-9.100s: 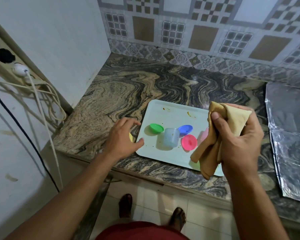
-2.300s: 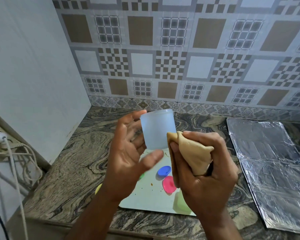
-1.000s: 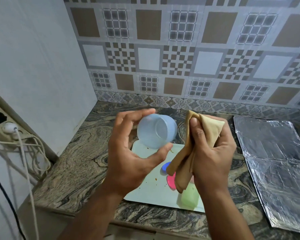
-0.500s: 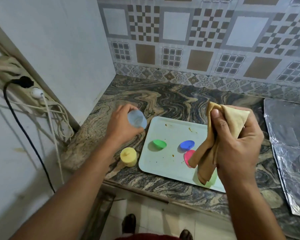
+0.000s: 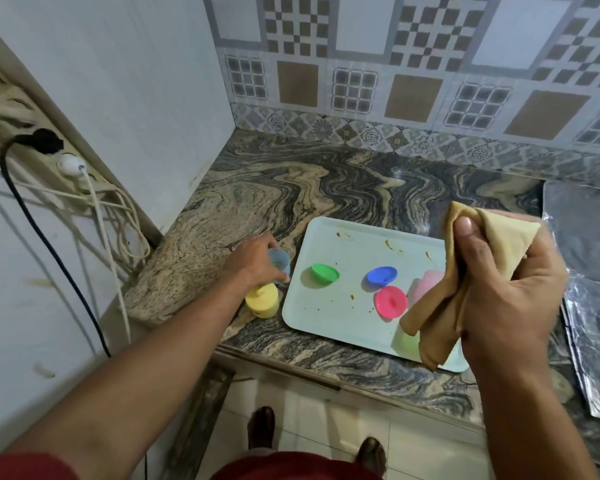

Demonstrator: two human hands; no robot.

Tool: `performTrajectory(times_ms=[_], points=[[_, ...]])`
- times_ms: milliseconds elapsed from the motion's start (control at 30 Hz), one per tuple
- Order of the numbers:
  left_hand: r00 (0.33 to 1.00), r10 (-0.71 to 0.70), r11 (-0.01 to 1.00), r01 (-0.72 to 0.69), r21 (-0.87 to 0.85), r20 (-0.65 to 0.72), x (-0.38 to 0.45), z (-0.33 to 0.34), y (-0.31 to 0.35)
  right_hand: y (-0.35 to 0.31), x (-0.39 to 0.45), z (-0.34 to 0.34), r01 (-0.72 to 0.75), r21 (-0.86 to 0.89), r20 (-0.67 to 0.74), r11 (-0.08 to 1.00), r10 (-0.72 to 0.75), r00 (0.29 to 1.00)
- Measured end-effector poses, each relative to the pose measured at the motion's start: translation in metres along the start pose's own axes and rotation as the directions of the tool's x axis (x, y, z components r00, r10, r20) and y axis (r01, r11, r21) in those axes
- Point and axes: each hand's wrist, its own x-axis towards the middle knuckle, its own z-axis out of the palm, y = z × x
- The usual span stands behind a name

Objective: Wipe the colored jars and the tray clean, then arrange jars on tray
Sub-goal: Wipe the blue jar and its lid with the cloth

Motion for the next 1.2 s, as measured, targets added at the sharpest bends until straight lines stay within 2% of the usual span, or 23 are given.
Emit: performTrajectory(times_ms=[67, 133, 233, 300, 367, 467, 633, 867, 933, 1000, 1067, 1100, 1167, 1200], points=[[1.000, 0.018, 0.999, -0.018, 0.029, 0.019, 0.002, -0.002, 0.001, 0.001, 0.001, -0.005, 0.008, -0.006, -0.008, 1.000, -0.008, 1.000], [0.997, 0.069, 0.998, -0.069, 0.012, -0.022, 0.001, -0.005, 0.007, 0.001, 0.004, -0.014, 0.017, -0.018, -0.034, 1.000, -0.018, 0.999], [0.960, 0.236, 0.963, -0.251, -0.093, -0.147, -0.009, 0.002, 0.030, 0.000, 0.007, -0.032, 0.016, -0.038, -0.073, 0.999, -0.019, 0.997], [0.917, 0.355, 0.914, -0.381, -0.139, -0.184, -0.020, 0.012, 0.053, 0.002, 0.007, -0.048, -0.004, -0.065, -0.114, 0.998, -0.003, 0.993], [0.885, 0.435, 0.873, -0.459, -0.164, -0.164, -0.029, 0.025, 0.074, 0.006, 0.004, -0.061, -0.021, -0.078, -0.149, 0.997, 0.009, 0.989], [0.849, 0.519, 0.843, -0.528, -0.101, -0.101, -0.030, 0.049, 0.103, 0.009, -0.002, -0.078, -0.031, -0.091, -0.208, 0.995, 0.011, 0.978], [0.853, 0.522, 0.853, -0.521, -0.040, 0.015, -0.015, 0.077, 0.137, 0.012, -0.012, -0.095, -0.054, -0.120, -0.256, 0.991, 0.021, 0.966], [0.872, 0.490, 0.872, -0.489, -0.026, 0.020, 0.002, 0.092, 0.149, 0.011, -0.021, -0.111, -0.070, -0.180, -0.289, 0.981, 0.015, 0.957], [0.880, 0.473, 0.875, -0.475, -0.095, -0.043, 0.006, 0.092, 0.146, 0.012, -0.022, -0.112, -0.076, -0.187, -0.285, 0.979, 0.020, 0.958], [0.904, 0.415, 0.860, -0.427, -0.281, -0.102, 0.008, 0.085, 0.145, 0.013, -0.022, -0.112, -0.078, -0.175, -0.289, 0.981, 0.024, 0.957], [0.944, 0.318, 0.784, -0.313, -0.537, -0.085, 0.004, 0.068, 0.147, 0.014, -0.021, -0.110, -0.078, -0.147, -0.294, 0.986, 0.032, 0.955], [0.962, 0.272, 0.695, -0.221, -0.685, -0.034, -0.002, 0.056, 0.149, 0.014, -0.020, -0.108, -0.076, -0.142, -0.292, 0.987, 0.032, 0.956], [0.966, 0.248, 0.414, -0.038, -0.909, 0.072, -0.020, 0.032, 0.151, 0.014, -0.018, -0.102, -0.080, -0.127, -0.282, 0.989, 0.042, 0.959], [0.957, 0.266, 0.266, 0.043, -0.963, 0.116, -0.033, 0.020, 0.152, 0.015, -0.017, -0.098, -0.077, -0.116, -0.268, 0.990, 0.043, 0.963]])
